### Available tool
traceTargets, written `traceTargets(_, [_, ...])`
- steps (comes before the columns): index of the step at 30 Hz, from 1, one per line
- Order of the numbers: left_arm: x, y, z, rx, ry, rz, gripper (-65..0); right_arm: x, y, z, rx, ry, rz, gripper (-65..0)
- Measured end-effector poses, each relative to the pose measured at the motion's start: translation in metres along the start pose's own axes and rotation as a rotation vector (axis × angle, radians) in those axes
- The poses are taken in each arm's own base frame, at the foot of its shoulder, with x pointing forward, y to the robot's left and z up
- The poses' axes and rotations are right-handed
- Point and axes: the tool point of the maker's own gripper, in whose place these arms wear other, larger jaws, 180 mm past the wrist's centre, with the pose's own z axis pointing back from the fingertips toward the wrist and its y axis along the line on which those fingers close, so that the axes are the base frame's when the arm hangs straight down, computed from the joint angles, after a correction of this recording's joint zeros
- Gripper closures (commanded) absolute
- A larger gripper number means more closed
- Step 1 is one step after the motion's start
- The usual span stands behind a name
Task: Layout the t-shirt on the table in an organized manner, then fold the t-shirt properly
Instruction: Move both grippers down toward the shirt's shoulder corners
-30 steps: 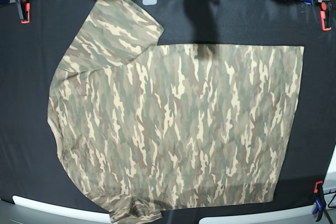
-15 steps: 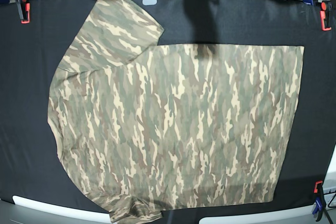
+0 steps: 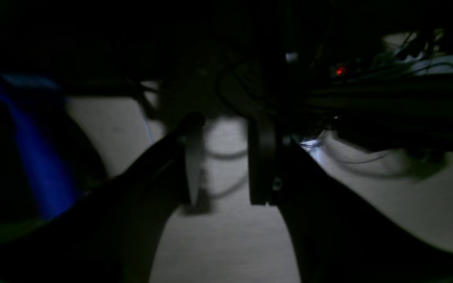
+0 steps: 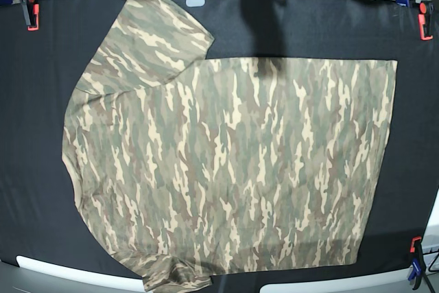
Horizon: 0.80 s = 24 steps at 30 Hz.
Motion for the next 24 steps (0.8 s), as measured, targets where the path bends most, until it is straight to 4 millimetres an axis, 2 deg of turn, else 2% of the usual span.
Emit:
traceTargets(7, [0.075, 0.017, 0.023, 0.033, -0.149, -0.279, -18.5, 0.06, -0.034, 0.032, -0.11, -0.147, 0.034, -14.3])
traceTargets(11, [0.105, 0.019, 0.034, 0.025, -0.203, -0.501, -18.6, 0.085, -0.053, 0.048, -0.176, -0.213, 0.065, -14.3])
traceTargets(13, [0.116, 0.025, 0.038, 0.039, -0.224, -0.605, -19.5, 0.095, -0.061, 0.053, -0.193, -0.231, 0.103, -14.3])
traceTargets(17, [0.122, 0.043, 0.037, 0.077, -0.199, -0.8, -20.7, 0.103, -0.072, 0.057, -0.207, -0.231, 0.169, -14.3])
traceTargets(21, [0.138, 0.052, 0.032, 0.091, -0.231, -0.861, -20.7, 0.108, -0.076, 0.058, -0.21, -0.233, 0.202, -14.3])
traceTargets(24, [0.149, 0.05, 0.027, 0.063, -0.273, -0.88, -20.7, 0.112, -0.077, 0.058, -0.214, -0.244, 0.204, -14.3])
